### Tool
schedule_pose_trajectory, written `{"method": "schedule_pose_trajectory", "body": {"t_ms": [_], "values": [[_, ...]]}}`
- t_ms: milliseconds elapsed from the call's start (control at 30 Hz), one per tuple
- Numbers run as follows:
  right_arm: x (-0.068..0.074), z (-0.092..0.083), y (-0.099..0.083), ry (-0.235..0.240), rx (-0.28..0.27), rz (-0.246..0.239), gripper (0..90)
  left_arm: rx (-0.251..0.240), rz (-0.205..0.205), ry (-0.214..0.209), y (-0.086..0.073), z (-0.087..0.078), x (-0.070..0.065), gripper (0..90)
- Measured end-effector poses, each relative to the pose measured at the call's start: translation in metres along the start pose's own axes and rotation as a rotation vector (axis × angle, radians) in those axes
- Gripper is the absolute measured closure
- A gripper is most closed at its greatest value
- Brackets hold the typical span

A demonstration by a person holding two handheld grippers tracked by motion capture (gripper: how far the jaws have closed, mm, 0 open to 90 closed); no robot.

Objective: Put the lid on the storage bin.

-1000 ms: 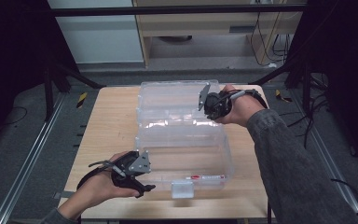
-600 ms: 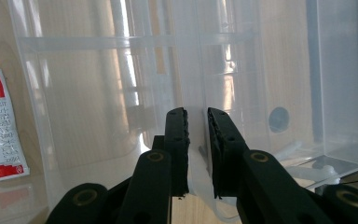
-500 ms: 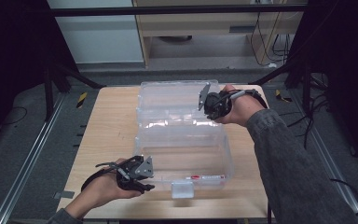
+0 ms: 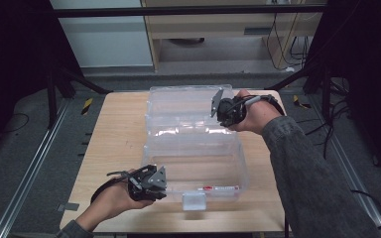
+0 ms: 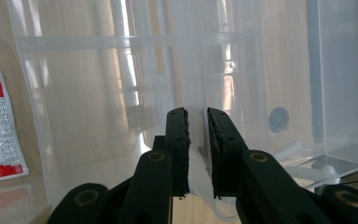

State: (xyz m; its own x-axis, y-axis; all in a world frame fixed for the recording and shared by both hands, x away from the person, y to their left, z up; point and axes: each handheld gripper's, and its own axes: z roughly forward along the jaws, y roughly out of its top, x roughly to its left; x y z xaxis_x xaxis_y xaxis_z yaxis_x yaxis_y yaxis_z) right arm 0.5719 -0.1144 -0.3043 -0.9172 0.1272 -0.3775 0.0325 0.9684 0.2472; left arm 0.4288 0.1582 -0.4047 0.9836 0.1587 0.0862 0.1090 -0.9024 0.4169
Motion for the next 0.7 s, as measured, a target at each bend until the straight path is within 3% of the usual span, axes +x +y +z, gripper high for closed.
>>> {"method": "schedule_pose_trajectory", "body": {"t_ms": [200, 400, 567, 700], "values": [[-0.008, 0.004, 0.001, -0.014, -0.007, 0.018, 79.7, -0.016, -0.020, 0.037, 0.000, 0.002, 0.012, 80.5], [-0.017, 0.007, 0.004, -0.003, 0.000, 0.033, 80.7, -0.020, -0.029, 0.043, 0.001, 0.004, 0.019, 80.3], [-0.013, 0.002, 0.007, 0.016, -0.006, 0.026, 83.7, -0.009, -0.046, 0.079, 0.003, 0.003, 0.017, 79.2], [-0.009, -0.004, 0.006, 0.024, -0.019, 0.025, 85.3, -0.002, -0.049, 0.079, 0.002, 0.004, 0.017, 78.8]]}}
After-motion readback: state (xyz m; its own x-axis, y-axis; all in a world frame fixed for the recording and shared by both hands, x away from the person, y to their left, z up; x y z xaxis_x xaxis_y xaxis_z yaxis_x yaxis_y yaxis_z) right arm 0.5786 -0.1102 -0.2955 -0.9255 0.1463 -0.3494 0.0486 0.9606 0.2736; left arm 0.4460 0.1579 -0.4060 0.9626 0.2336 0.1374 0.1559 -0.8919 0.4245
